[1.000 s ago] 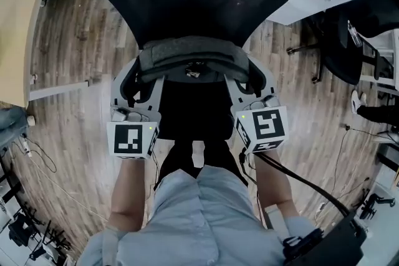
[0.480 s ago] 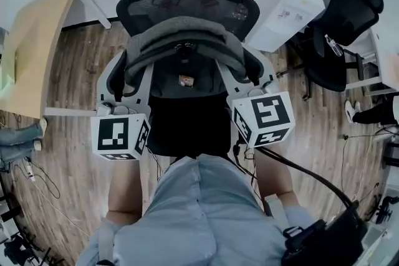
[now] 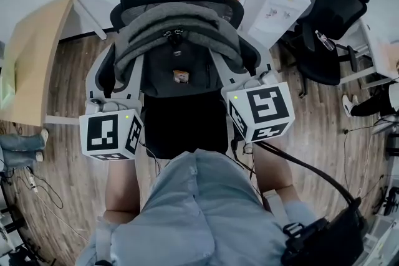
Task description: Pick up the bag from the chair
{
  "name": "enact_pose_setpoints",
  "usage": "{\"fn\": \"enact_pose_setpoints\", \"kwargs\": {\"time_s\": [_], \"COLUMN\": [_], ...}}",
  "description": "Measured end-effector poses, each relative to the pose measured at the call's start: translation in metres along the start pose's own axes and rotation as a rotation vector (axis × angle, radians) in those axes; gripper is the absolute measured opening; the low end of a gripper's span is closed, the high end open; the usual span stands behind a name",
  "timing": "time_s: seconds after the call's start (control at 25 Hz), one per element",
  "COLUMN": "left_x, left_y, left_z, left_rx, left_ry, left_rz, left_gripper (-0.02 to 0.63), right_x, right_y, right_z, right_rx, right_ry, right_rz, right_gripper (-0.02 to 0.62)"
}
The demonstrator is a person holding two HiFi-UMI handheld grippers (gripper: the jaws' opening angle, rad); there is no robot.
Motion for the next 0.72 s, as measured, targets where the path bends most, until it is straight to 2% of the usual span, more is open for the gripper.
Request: {"fn": "enact_pose_setpoints", "kwargs": {"time_s": [0.32,0.72], "left_x": [0.006,0.009], "left_y": [-0.014,-0.013], "left_z": [0.006,-0.001], "left_rx": [-0.005,-0.007], "left_ry": [0.014,0.001], "left_rz": [0.012,0.007], "left_gripper": [0.209,0.209], "right_x": [0.015,0.017], "right_y": [-0.001,-0.001], "right_z": [0.012,0.006], "right_rx": [-0.015,-0.011], "right_ry": [0.011,-0.007], "right_rz": [0.007,0.007], "right_gripper": [0.161,0.161]}}
Point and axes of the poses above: the fingertips, and each gripper's own axes: x backward along the fingers, y to its left, z out of its underside, the point moved 7 cm from there along x, backward along the fingers, and after that the axes turned 3 degrees about -z, right-handed, at the moved point
